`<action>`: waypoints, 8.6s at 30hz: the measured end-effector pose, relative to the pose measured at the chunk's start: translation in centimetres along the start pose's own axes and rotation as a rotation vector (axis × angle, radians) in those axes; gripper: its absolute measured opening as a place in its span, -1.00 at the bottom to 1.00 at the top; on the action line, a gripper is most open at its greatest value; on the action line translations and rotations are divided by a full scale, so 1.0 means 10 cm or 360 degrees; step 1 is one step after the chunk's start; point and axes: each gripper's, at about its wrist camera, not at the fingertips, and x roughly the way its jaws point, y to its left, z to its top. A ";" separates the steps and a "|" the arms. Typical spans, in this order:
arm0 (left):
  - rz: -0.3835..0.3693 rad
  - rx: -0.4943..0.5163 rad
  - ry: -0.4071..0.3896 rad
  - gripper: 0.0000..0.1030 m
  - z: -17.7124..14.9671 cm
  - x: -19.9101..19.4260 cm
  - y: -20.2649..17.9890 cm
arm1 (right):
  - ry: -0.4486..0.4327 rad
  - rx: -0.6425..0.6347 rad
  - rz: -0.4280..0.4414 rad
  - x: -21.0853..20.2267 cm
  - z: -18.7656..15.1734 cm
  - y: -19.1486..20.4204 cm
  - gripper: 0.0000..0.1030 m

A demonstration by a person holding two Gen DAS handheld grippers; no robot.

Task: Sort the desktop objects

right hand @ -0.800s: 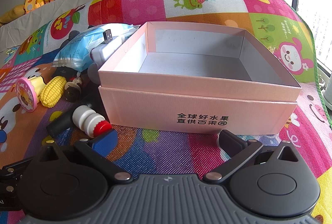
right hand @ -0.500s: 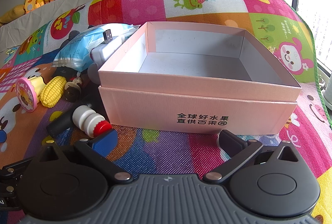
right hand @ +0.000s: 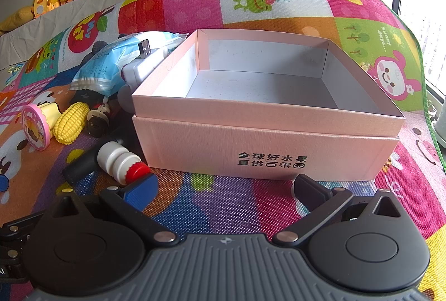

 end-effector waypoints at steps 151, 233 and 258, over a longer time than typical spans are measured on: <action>0.0055 0.0265 -0.0018 0.59 0.11 -0.06 0.17 | -0.0164 0.0401 0.0082 -0.70 -0.40 -0.76 0.83; -0.0167 0.0126 -0.0029 0.57 -0.12 -0.53 0.02 | 0.0036 -0.0043 -0.0017 -0.42 -0.23 -0.24 0.31; -0.0610 0.0471 -0.0571 0.83 1.10 -0.43 -1.11 | -0.0440 0.0061 0.0218 -1.83 0.82 -1.02 -0.16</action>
